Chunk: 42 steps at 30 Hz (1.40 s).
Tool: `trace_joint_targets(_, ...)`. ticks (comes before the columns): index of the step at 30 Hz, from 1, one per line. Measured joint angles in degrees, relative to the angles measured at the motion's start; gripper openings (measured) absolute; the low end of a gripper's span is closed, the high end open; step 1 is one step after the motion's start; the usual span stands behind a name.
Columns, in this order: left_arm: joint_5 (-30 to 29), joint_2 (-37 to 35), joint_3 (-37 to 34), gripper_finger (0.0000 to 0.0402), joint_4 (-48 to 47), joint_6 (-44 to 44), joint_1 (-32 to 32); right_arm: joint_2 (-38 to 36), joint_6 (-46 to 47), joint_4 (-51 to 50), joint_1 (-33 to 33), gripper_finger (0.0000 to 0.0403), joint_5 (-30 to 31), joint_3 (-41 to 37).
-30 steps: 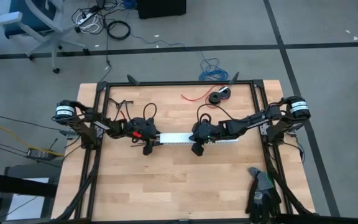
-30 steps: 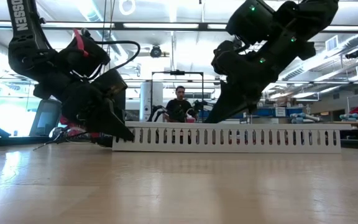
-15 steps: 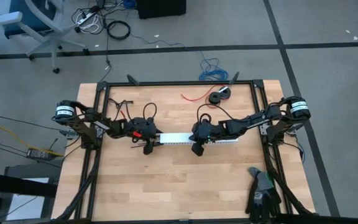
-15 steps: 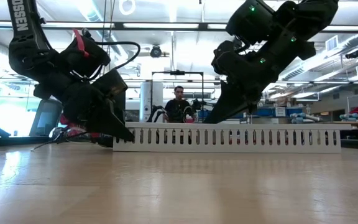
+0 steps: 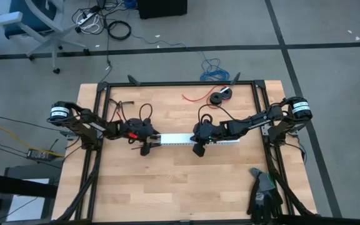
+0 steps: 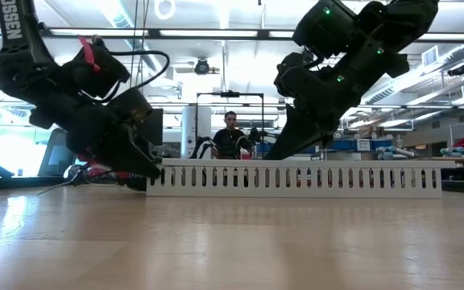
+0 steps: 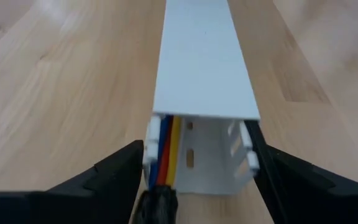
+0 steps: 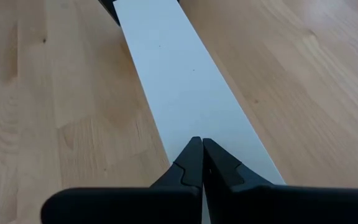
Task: Ziptie cables
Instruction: Close the white cable duct
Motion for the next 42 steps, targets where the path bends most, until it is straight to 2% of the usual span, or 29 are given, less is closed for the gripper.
trace_joint_targets(12, -1.41, 0.33, -1.83, 0.0296, 2.86, 0.23, 0.0, 0.02, 0.26, 0.63, 0.0, 0.0, 0.05, -0.07)
trace_joint_targets(23, -1.48, 0.33, -1.83, 0.0256, 2.84, 0.4, -0.02, 0.02, 0.24, 0.63, 0.0, 0.0, 0.08, -0.07)
trace_joint_targets(29, -1.49, 0.33, -1.83, 0.025, 2.84, 0.38, -0.02, -0.72, -1.01, 0.61, 0.2, 0.0, -0.17, -0.16)
trace_joint_targets(33, -1.45, 0.35, -1.83, 0.025, 2.83, 0.14, -0.02, -6.26, -3.86, -1.25, 1.4, 0.0, -1.9, -0.48)
trace_joint_targets(36, -1.48, 0.35, -1.83, 0.025, 2.82, 0.01, -0.02, -12.47, -3.78, -3.6, 2.63, 0.0, -0.26, -0.23)
trace_joint_targets(42, -1.5, 0.35, -1.83, 0.025, 2.8, -0.01, -0.02, -19.19, 6.35, -20.46, 5.17, 0.0, 4.79, -0.22)
